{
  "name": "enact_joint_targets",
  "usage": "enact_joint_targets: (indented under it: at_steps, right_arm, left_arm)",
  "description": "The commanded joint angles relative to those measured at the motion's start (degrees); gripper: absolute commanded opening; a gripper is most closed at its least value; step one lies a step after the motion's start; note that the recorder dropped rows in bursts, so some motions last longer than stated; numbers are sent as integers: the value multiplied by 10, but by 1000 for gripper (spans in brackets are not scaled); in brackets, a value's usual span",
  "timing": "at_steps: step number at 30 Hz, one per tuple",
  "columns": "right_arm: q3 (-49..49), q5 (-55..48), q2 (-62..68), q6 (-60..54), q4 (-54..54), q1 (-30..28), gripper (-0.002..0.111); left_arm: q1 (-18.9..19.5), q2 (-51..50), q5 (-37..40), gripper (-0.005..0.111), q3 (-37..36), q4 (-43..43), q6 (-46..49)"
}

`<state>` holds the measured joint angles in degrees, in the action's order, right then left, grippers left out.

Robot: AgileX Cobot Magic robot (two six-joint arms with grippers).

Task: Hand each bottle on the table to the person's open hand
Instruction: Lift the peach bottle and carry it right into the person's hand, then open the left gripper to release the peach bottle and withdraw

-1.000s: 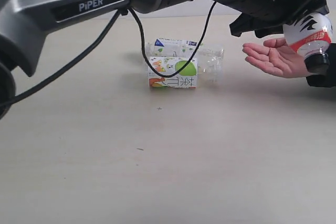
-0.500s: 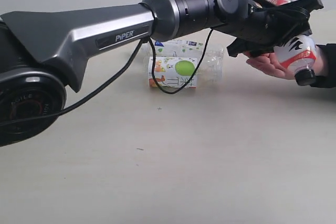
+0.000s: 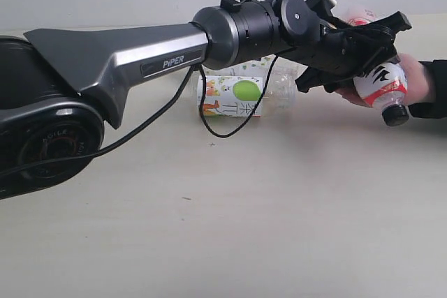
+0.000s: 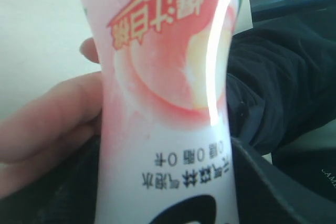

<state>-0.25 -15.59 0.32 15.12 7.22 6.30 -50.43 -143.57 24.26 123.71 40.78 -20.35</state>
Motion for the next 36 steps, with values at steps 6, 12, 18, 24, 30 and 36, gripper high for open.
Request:
enact_joint_targets:
  at_steps: [6, 12, 18, 24, 30, 36]
  right_arm:
    - [3, 5, -3, -1, 4, -3, 0]
    - [3, 5, -3, -1, 4, -3, 0]
    - [3, 5, -3, -1, 4, -3, 0]
    - [3, 5, -3, -1, 4, -3, 0]
    - [3, 5, -3, -1, 4, -3, 0]
    - [3, 5, -3, -1, 4, -3, 0]
  left_arm:
    - [0, 1, 22, 24, 4, 9, 10]
    - [0, 1, 32, 57, 4, 9, 19]
    - [0, 1, 35, 70, 4, 9, 23]
    - [0, 1, 47, 70, 4, 9, 23]
    - [0, 1, 68, 70, 4, 9, 26]
    - [0, 1, 75, 73, 4, 9, 48]
